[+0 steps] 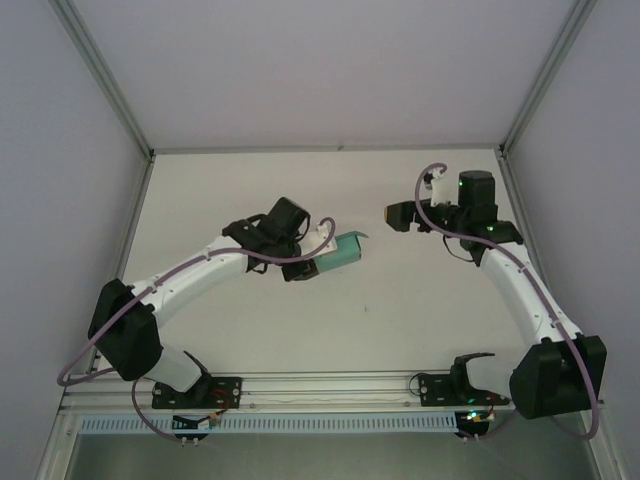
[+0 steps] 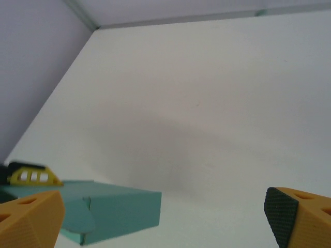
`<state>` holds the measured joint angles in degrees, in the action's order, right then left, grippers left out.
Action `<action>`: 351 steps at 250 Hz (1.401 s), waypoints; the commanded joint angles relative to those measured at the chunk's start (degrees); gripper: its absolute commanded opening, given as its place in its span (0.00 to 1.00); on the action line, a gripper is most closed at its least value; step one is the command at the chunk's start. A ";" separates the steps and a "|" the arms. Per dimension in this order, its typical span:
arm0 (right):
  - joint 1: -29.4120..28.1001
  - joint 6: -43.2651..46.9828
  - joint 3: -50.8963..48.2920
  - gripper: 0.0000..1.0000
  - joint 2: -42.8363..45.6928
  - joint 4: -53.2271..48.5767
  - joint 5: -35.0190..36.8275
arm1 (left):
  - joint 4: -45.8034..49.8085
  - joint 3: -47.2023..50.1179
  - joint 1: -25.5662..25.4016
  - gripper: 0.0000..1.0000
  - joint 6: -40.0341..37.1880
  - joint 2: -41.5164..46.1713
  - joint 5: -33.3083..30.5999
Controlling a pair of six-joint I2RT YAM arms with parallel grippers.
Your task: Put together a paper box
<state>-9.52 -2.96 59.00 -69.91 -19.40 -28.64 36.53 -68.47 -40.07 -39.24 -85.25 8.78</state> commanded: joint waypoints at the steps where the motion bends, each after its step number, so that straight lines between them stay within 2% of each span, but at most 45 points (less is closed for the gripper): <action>1: -3.15 13.36 3.02 1.00 -1.56 -3.70 -4.78 | 3.67 -1.80 0.36 0.27 -2.71 -2.37 3.18; 34: -7.53 20.10 3.84 0.98 -4.03 -9.63 -2.38 | 5.40 -3.83 0.62 0.26 -4.05 -6.76 4.44; 70: -10.18 24.38 4.36 0.89 -6.49 -13.25 -1.07 | 9.01 -7.03 0.89 0.25 -5.82 -10.90 6.08; 130: -11.76 26.14 4.40 0.77 -10.18 -14.78 1.21 | 10.73 -9.66 1.18 0.25 -7.02 -14.88 6.38; 177: -13.41 25.43 6.41 0.54 -14.82 -16.03 5.84 | 10.31 -9.86 1.30 0.26 -6.90 -15.65 6.71; 209: -14.28 25.11 6.89 0.42 -16.99 -16.83 7.37 | 10.11 -9.82 1.43 0.26 -6.82 -16.07 6.39; 225: -14.76 24.74 6.65 0.31 -17.43 -16.47 7.91 | 10.47 -10.15 1.52 0.26 -6.90 -16.58 6.22; 246: -15.72 22.66 6.56 0.16 -17.59 -15.37 9.07 | 10.54 -10.46 1.52 0.25 -6.46 -17.03 5.82; 265: -17.25 19.49 6.32 0.09 -17.33 -13.81 12.05 | 9.85 -10.55 1.62 0.25 -6.20 -17.34 5.44; 283: -18.62 14.76 6.04 0.06 -16.86 -12.00 15.65 | 9.23 -10.56 1.67 0.25 -5.70 -17.69 5.03; 319: -19.77 -2.26 5.01 0.00 -16.20 -9.30 24.07 | 8.06 -10.90 1.75 0.26 -4.84 -18.56 3.60; 351: -21.50 -12.36 -0.73 0.01 -13.53 -0.42 25.41 | 8.07 -11.49 1.97 0.26 -4.40 -19.59 2.78</action>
<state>-29.71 -0.36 62.65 -85.80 -27.99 -7.84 44.29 -78.65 -38.41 -43.29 -102.80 13.58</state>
